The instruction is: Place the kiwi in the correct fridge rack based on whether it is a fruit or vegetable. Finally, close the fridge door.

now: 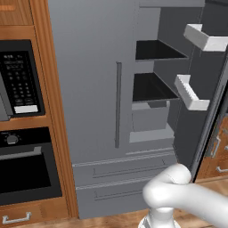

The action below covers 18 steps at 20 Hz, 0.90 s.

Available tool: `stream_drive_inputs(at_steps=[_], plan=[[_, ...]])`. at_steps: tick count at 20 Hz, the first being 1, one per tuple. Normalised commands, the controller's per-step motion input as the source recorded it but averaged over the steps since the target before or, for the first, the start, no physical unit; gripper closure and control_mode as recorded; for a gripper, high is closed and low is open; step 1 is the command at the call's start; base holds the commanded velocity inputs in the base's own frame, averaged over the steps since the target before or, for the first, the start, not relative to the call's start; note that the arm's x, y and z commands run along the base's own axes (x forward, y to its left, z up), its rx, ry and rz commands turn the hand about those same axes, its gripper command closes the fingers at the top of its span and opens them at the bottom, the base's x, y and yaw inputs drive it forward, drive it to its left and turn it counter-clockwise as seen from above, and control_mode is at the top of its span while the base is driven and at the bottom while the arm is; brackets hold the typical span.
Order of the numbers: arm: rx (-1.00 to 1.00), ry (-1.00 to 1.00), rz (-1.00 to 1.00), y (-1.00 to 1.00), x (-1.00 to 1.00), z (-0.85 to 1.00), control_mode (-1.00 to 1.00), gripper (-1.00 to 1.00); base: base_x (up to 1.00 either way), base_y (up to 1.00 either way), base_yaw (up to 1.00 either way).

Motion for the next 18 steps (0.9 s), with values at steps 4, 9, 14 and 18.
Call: stream_drive_inputs(at_steps=[4,9,14,18], plan=[[-0.16,0.00,0.07,1.00,0.24,0.00,-1.00,-1.00,0.00,0.00,0.00],[-0.06,0.00,0.00,0.79,0.60,0.11,-1.00,-1.00,0.00,0.00,0.00],[-0.02,0.00,0.00,0.60,0.78,0.08,-1.00,-1.00,0.00,0.00,0.00],[-0.01,0.00,0.00,0.47,0.77,0.05,-1.00,-1.00,0.00,0.00,0.00]])
